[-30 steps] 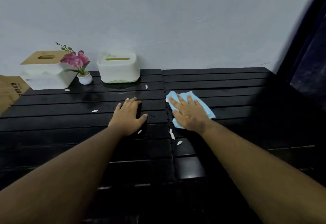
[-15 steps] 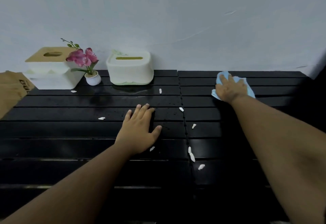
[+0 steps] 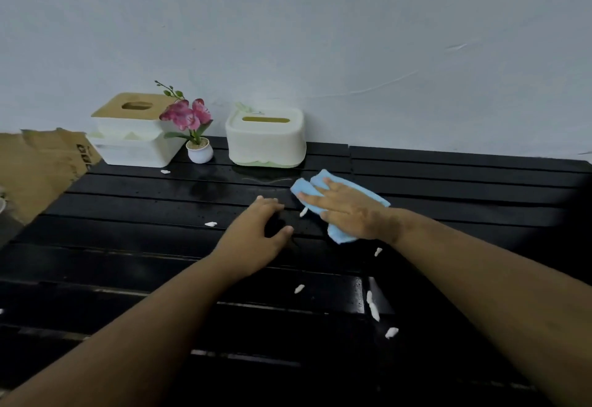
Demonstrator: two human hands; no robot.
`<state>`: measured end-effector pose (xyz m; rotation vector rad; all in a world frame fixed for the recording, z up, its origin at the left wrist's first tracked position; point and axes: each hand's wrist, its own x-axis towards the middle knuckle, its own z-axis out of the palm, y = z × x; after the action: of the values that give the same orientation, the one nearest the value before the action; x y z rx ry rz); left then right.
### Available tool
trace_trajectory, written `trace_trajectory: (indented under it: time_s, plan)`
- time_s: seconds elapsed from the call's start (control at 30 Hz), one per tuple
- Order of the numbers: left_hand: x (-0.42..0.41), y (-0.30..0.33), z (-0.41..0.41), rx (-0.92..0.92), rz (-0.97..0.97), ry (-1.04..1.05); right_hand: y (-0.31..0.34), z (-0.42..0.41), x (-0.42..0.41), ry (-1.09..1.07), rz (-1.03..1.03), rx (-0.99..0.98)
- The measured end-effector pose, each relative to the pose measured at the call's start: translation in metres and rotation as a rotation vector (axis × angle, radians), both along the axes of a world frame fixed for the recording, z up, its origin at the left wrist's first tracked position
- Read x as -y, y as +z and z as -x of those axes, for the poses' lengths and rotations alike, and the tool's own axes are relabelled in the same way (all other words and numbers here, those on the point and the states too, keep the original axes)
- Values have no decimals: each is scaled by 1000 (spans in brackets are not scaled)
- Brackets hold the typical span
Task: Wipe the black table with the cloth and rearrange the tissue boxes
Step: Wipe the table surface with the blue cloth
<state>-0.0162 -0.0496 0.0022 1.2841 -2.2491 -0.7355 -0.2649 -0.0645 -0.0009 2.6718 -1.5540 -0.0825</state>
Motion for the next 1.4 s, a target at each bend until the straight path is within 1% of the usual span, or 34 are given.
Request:
trace_trajectory:
  time_s: [0.03, 0.1, 0.17, 0.23, 0.27, 0.3, 0.33, 0.37, 0.4, 0.43, 0.47, 0.5, 0.53, 0.57, 0.6, 0.73, 0.87, 0.97, 1.13, 1.2, 1.3, 1.33, 1.4]
  plan:
    - [6, 1, -9, 47, 56, 26, -2, 2, -10, 55, -48, 24]
    - [16, 0, -27, 175, 129, 62, -5, 7, -18, 173, -50, 50]
    - [18, -6, -35, 277, 151, 47, -1, 14, -10, 186, -72, 20]
    - [16, -14, -36, 327, 178, 12, 9, 18, 10, 249, 19, -60]
    - [15, -17, -35, 340, 201, 5, 13, 21, 21, 275, 96, -121]
    - [15, -19, -35, 347, 226, 6, 16, 26, 31, 220, 140, -133]
    - [15, -20, -35, 349, 247, 9, 16, 34, 41, 133, 135, -139]
    - [15, -20, -36, 348, 262, 13, 12, 43, 51, 43, 43, -100]
    - [16, -21, -36, 347, 271, 17, 7, 54, 61, 24, 44, -74]
    - [16, -21, -37, 346, 278, 17, 7, 61, 68, -73, 30, 1]
    - [17, -21, -37, 347, 281, 16, 10, 64, 68, -243, -20, 55]
    - [17, -22, -37, 351, 283, 12, 15, 64, 66, -327, 90, 57]
    - [17, -22, -37, 356, 286, 9, 17, 68, 63, -330, 127, 47]
    - [17, -22, -37, 360, 293, 8, 15, 73, 62, -367, 48, 72]
    - [18, -21, -37, 363, 300, 5, 15, 78, 58, -365, -5, 81]
    - [18, -19, -36, 379, 306, 1, 21, 86, 10, -299, -93, 183]
    - [17, -18, -35, 398, 309, 4, 14, 83, -44, -175, -23, 178]
    - [16, -16, -35, 409, 294, 8, 7, 61, -88, -78, -47, 190]
    - [14, -14, -35, 426, 280, 11, 4, 25, -159, 0, -112, 236]
    - [14, -14, -35, 424, 272, 11, 12, 24, -165, 37, -153, 250]
    - [15, -13, -34, 420, 269, 2, 17, 39, -145, 102, -100, 179]
    - [15, -14, -35, 418, 269, 1, 14, 49, -134, 68, -69, 146]
    - [16, -16, -35, 411, 278, 1, 7, 77, -106, -116, 13, 53]
